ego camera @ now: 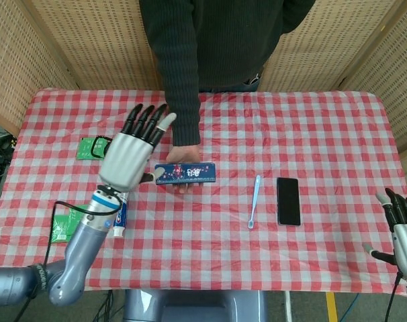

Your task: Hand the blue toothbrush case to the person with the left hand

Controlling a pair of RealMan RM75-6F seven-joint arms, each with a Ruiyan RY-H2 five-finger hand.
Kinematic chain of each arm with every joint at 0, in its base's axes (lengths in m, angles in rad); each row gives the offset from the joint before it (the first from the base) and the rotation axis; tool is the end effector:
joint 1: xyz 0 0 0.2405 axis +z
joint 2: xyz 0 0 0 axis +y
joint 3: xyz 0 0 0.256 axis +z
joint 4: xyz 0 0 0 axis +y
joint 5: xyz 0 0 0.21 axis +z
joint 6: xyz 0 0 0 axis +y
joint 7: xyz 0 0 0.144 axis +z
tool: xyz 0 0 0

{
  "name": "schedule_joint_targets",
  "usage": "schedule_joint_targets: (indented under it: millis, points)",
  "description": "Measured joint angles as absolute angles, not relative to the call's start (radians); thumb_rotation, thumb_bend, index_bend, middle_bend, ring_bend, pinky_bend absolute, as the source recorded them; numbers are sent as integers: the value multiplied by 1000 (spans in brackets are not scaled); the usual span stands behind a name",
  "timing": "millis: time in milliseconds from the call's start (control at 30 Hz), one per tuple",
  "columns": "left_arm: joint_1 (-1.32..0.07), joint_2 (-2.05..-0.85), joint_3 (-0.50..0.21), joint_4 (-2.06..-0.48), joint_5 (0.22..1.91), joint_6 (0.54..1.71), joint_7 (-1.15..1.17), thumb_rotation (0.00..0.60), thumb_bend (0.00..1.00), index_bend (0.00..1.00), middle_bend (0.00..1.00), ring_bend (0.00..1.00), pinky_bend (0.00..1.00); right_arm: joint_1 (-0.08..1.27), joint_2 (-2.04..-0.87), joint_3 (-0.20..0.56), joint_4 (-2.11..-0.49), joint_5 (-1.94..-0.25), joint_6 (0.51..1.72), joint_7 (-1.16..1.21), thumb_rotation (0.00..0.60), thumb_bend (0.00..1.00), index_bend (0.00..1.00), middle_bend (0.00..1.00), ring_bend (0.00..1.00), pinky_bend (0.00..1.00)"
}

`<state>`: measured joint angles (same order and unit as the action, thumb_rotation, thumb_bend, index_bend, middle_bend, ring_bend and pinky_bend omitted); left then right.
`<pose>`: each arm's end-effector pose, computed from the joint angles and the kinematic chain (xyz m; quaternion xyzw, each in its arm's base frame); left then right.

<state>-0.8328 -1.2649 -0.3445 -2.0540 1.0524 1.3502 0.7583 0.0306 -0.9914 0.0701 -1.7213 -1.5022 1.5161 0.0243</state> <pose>-0.0239 0.3206 0.1207 -0.6743 -0.2178 -0.5034 0.4944 -0.3030 -0.1676 0.1955 0.5751 -0.3881 0.3931 0.6034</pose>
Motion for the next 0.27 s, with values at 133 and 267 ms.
schedule_joint_targets:
  millis: [133, 267]
  points:
    - [-690, -1178, -280, -2040, 1104, 1394, 601, 600, 0, 0, 0, 0, 0, 31, -993, 64, -1730, -1518, 1518, 14, 600, 0, 62, 0, 0, 0]
    - [-547, -1127, -197, -1965, 1185, 1433, 346, 600, 0, 0, 0, 0, 0, 32, -995, 59, -1738, -1527, 1517, 3, 600, 0, 62, 0, 0, 0]
